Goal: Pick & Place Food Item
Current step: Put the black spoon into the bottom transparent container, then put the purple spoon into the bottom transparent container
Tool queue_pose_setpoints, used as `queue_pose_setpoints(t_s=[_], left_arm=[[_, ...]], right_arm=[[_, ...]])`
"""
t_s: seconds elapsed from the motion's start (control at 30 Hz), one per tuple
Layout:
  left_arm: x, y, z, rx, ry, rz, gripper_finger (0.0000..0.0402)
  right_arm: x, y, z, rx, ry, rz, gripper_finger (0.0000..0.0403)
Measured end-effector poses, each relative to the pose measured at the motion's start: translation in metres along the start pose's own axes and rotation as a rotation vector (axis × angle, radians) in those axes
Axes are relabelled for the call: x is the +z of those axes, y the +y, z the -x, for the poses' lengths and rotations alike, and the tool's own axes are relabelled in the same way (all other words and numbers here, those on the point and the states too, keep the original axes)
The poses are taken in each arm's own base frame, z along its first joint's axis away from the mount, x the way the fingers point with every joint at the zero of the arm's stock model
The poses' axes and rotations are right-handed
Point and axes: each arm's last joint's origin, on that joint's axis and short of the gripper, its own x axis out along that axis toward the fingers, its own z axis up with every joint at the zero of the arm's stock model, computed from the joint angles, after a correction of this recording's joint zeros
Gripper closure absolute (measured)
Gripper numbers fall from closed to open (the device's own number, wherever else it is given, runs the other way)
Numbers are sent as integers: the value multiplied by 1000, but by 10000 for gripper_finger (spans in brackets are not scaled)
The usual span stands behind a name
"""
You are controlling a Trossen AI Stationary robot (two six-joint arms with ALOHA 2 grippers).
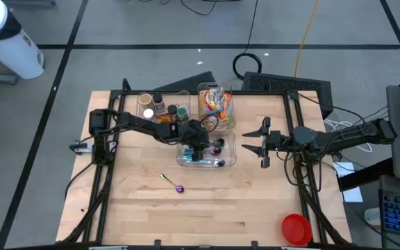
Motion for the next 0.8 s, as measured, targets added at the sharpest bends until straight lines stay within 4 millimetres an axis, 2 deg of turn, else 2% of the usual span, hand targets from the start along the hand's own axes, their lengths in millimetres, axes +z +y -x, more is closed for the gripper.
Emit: queue_pose_setpoints(t_s=[0.17, 0.27, 0.43, 0.57, 0.8], left_arm=[[2, 1, 4, 43, 1, 20, 273], [14, 1, 17, 71, -50, 35, 258], [43, -2, 57, 85, -179, 77, 241], [62, -15, 94, 4, -264, 52, 236], [71, -48, 142, -168, -269, 62, 236]], right_arm=[[0, 0, 0, 0, 0, 0, 234], [0, 0, 0, 0, 1, 0, 234], [0, 0, 0, 0, 1, 0, 234], [0, 0, 0, 0, 1, 0, 234], [0, 0, 0, 0, 1, 0, 234]])
